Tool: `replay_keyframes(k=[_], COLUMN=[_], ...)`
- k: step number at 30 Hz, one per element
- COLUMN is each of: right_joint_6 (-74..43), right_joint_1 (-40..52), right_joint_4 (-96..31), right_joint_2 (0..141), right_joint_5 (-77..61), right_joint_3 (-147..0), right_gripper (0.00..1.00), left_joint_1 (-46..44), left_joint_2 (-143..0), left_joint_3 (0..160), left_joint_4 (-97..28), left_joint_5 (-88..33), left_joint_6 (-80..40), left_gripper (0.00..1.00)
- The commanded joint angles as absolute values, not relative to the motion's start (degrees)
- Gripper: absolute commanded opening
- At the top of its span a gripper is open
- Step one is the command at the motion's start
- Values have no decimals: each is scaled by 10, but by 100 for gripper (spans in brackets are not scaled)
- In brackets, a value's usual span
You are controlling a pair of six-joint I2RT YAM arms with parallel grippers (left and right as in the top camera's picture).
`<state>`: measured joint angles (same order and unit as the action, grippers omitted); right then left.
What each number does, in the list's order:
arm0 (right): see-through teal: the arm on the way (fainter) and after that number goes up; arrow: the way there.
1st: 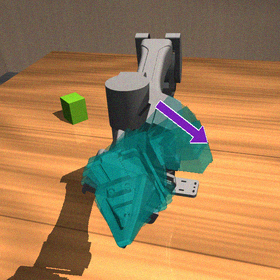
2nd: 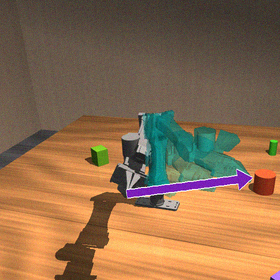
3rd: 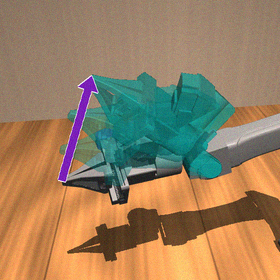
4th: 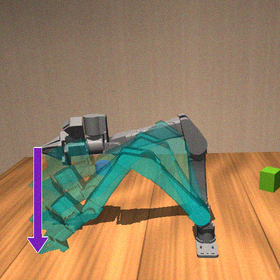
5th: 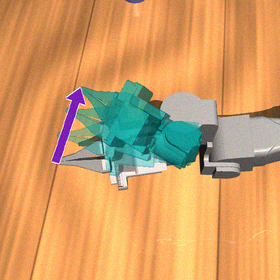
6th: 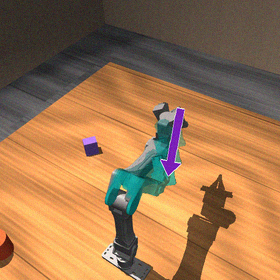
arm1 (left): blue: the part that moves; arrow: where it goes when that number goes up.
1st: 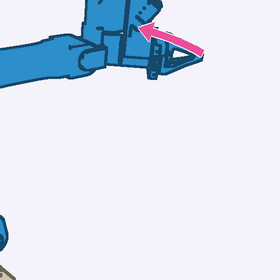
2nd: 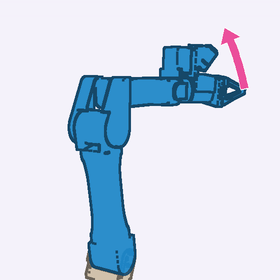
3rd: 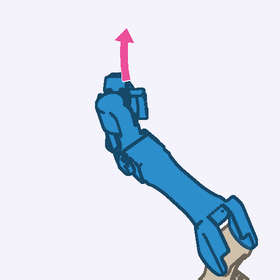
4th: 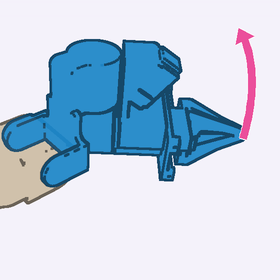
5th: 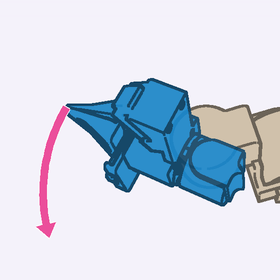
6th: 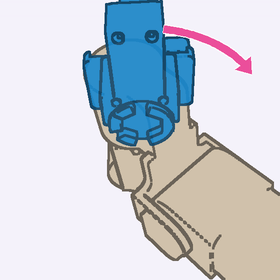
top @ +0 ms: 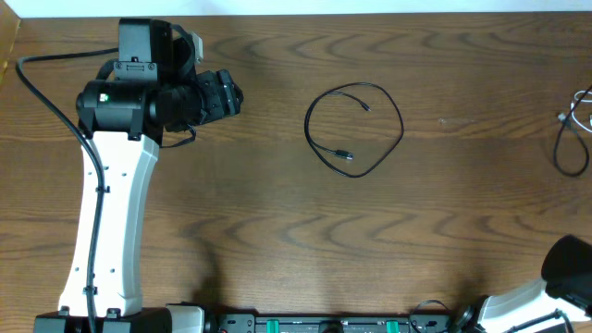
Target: Untangle cables
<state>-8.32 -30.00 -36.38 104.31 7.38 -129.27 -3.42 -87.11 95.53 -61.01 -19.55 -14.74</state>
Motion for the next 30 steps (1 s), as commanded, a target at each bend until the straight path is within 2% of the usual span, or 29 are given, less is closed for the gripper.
replay_keyframes(k=[1, 16, 18, 19, 20, 22, 23, 30], right_joint_6=[-77, -79, -95, -107, -119, -133, -133, -132], right_joint_1=[-309, -327, -336, -341, -346, -354, -358, -376], right_joint_4=[-376, -467, -482, -488, -494, -503, -503, -501], right_joint_2=[1090, 1232, 1250, 1258, 1262, 1265, 1264, 1233], right_joint_5=[84, 87, 87, 86, 84, 76, 67, -36], right_joint_3=[-1295, -1295, -1295, -1295, -1295, -1295, -1295, -1296], right_gripper=[1, 1, 6, 15, 32, 82, 99, 99], left_joint_1=[-32, -32, -32, -32, -32, -32, -32, -32], left_joint_2=[-872, -872, -872, -872, -872, -872, -872, -872], left_joint_3=[958, 958, 958, 958, 958, 958, 958, 958], left_joint_4=[-611, -610, -610, -610, -610, -610, -610, -610], left_joint_5=[-194, -194, -194, -194, -194, -194, -194, -194], left_joint_6=[-138, -138, -138, -138, -138, -138, -138, -138], left_gripper=[76, 76, 76, 76, 76, 76, 76, 76])
